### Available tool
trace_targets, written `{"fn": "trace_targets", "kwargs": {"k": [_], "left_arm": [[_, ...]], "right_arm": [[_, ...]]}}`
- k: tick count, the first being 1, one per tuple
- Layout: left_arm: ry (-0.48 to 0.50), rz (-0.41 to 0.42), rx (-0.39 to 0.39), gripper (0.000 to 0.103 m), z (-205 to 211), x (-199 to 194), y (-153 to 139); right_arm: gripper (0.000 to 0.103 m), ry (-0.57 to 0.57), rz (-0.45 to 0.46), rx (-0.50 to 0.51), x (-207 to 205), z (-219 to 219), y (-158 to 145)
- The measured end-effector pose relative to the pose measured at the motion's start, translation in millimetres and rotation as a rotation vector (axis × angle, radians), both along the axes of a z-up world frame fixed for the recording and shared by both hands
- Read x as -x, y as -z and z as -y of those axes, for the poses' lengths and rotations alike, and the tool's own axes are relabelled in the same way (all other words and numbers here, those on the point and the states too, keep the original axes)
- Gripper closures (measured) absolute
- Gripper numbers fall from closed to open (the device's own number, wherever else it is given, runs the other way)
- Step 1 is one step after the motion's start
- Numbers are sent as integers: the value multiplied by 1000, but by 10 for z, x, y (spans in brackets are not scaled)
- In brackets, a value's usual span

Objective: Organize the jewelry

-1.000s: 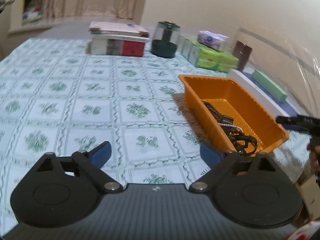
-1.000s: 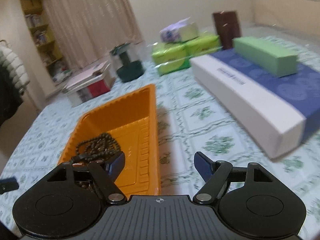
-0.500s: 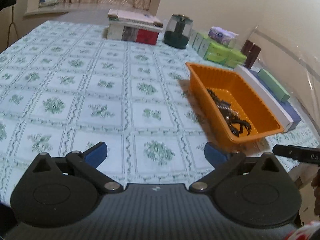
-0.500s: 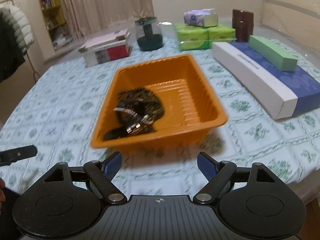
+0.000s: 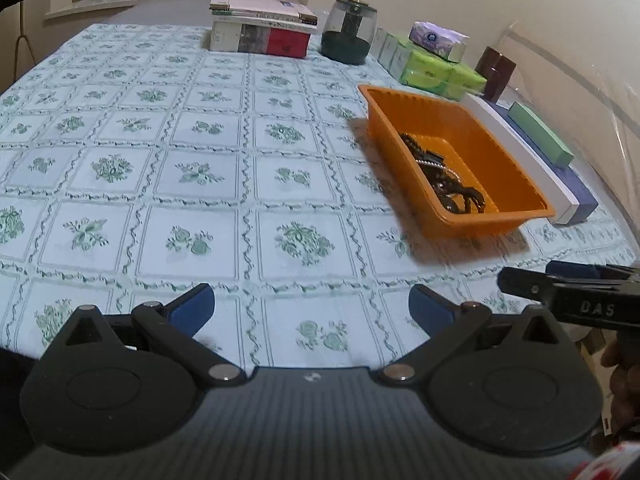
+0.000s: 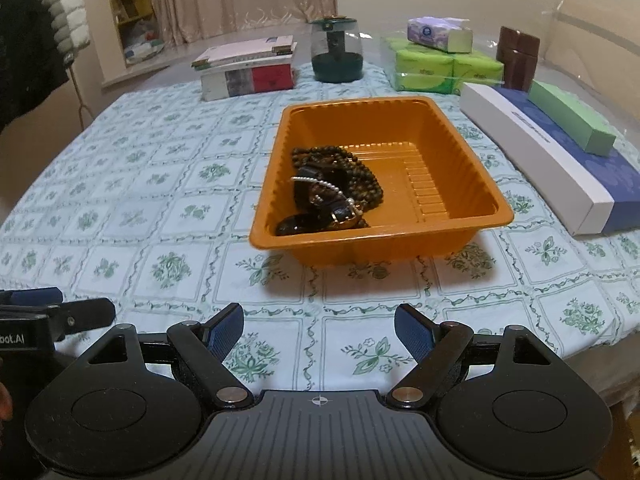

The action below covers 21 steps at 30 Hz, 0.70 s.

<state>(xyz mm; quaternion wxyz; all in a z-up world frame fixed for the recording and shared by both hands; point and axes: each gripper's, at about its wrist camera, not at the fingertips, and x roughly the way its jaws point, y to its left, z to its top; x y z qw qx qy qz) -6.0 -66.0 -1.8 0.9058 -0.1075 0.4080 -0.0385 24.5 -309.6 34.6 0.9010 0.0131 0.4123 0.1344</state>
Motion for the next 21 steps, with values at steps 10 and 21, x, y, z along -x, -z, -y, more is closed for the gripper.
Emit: {"fn": "trace_targets", "kwargs": {"k": [10, 21], "left_arm": [[-31, 8, -30, 1, -25, 11, -9], [-50, 8, -63, 0, -60, -3, 26]], "right_arm": [[21, -17, -24, -14, 13, -131, 25], [21, -38, -30, -10, -36, -231, 36]]}}
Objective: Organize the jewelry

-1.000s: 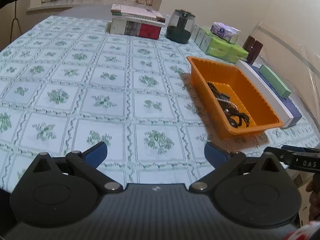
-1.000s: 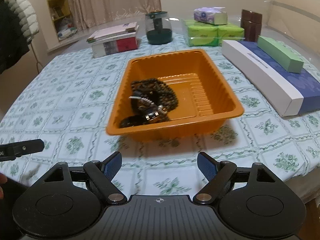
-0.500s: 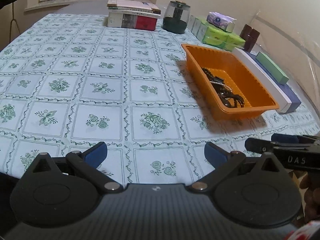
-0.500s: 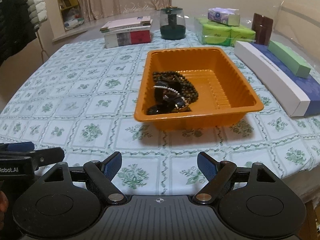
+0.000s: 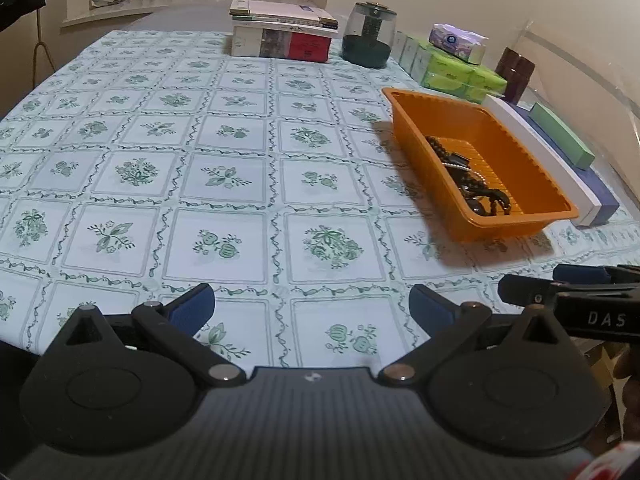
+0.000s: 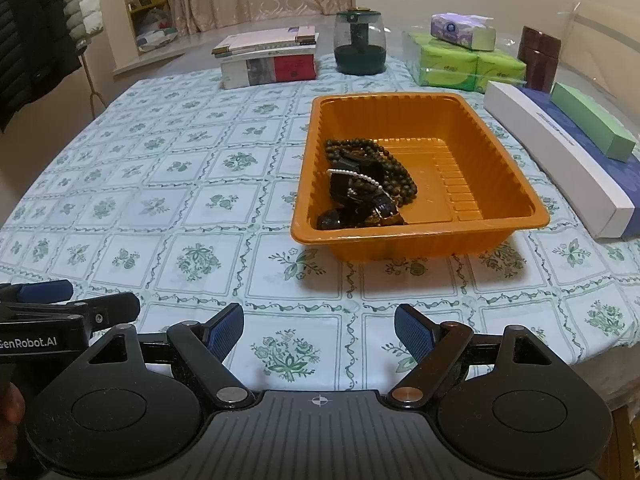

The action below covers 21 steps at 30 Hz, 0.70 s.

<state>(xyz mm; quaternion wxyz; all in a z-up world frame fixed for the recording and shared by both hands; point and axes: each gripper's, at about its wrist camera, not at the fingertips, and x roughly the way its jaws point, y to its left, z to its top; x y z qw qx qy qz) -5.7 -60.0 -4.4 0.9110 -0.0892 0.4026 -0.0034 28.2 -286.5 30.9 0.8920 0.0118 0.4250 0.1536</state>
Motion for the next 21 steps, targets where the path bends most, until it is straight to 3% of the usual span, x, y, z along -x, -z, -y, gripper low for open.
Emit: {"fn": "trace_targets", "kwargs": {"k": [21], "left_arm": [[-3, -5, -26, 0, -14, -41, 27]], "right_arm": [[21, -6, -5, 1, -47, -45, 37]]}}
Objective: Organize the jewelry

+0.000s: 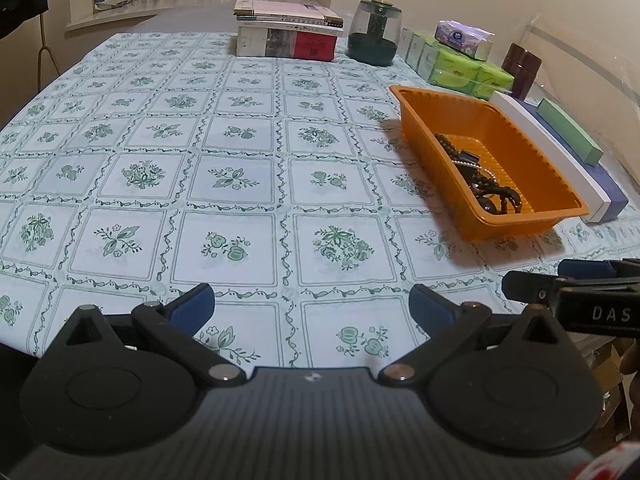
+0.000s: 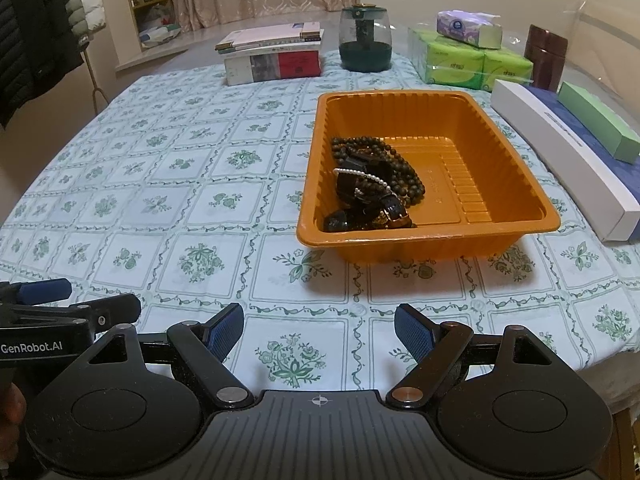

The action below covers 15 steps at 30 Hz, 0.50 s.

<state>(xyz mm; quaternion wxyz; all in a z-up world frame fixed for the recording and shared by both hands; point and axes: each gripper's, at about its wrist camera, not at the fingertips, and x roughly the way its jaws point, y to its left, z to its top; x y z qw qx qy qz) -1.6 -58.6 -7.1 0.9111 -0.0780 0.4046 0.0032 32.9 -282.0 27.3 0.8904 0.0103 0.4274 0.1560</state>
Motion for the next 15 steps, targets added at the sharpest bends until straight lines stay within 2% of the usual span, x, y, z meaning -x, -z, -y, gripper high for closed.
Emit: {"fn": "trace_targets", "kwargs": {"k": [15], "left_arm": [[8, 6, -10, 0, 19, -10, -10]], "right_arm": [[21, 2, 0, -3, -19, 28, -5]]}}
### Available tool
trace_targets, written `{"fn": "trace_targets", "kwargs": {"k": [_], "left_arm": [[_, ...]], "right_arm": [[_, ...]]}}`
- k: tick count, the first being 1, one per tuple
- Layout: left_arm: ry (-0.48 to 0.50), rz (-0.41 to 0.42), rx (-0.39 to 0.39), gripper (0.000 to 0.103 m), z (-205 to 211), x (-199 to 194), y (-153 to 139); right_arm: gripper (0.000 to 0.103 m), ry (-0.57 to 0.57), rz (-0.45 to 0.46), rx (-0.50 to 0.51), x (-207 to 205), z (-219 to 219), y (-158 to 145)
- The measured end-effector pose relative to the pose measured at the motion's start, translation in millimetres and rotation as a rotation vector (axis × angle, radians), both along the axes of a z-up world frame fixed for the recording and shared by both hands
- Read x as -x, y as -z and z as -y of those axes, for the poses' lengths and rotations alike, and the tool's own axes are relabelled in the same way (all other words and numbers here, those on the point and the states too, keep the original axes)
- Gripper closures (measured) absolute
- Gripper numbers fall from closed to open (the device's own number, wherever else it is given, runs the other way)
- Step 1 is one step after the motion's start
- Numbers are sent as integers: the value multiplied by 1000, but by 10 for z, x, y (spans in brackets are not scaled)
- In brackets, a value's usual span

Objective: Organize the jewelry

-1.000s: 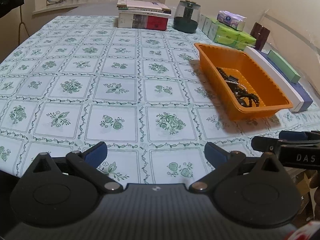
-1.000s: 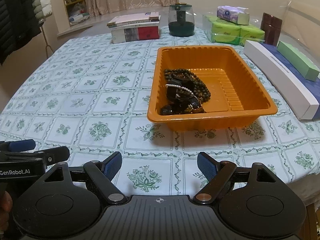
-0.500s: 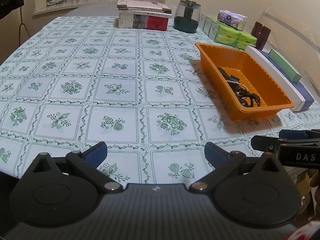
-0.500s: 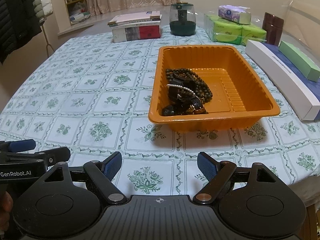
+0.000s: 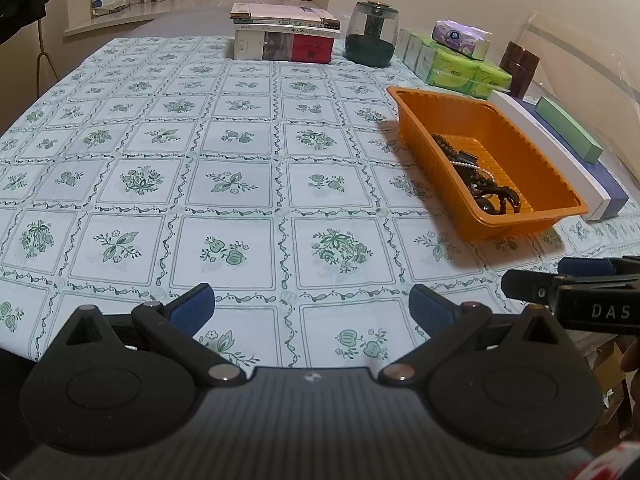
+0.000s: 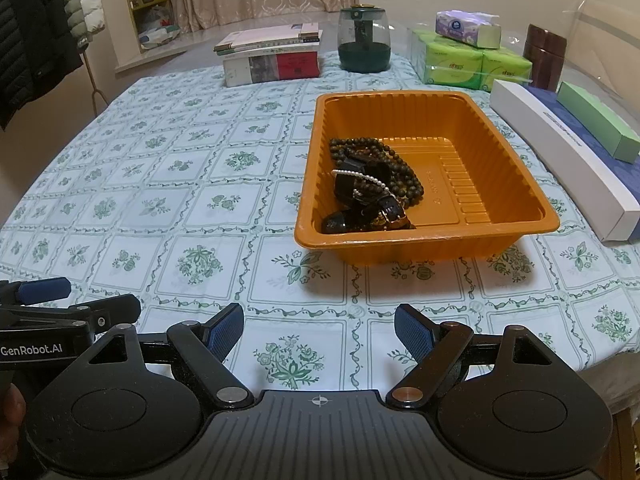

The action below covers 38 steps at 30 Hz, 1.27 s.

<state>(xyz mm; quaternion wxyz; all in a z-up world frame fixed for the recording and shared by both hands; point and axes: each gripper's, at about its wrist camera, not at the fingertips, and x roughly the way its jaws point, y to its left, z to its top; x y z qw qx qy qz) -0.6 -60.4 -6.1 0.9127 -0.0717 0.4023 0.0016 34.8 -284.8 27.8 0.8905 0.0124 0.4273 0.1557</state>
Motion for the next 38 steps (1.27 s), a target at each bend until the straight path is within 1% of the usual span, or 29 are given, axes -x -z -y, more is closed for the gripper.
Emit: {"fn": "trace_targets", "kwargs": {"k": [28, 38], "left_arm": [[10, 3, -1, 0, 19, -3, -12], [3, 15, 11, 0, -5, 11, -13]], "right_arm": [[21, 0, 0, 1, 2, 11, -12], [21, 1, 2, 1, 7, 10, -13]]}}
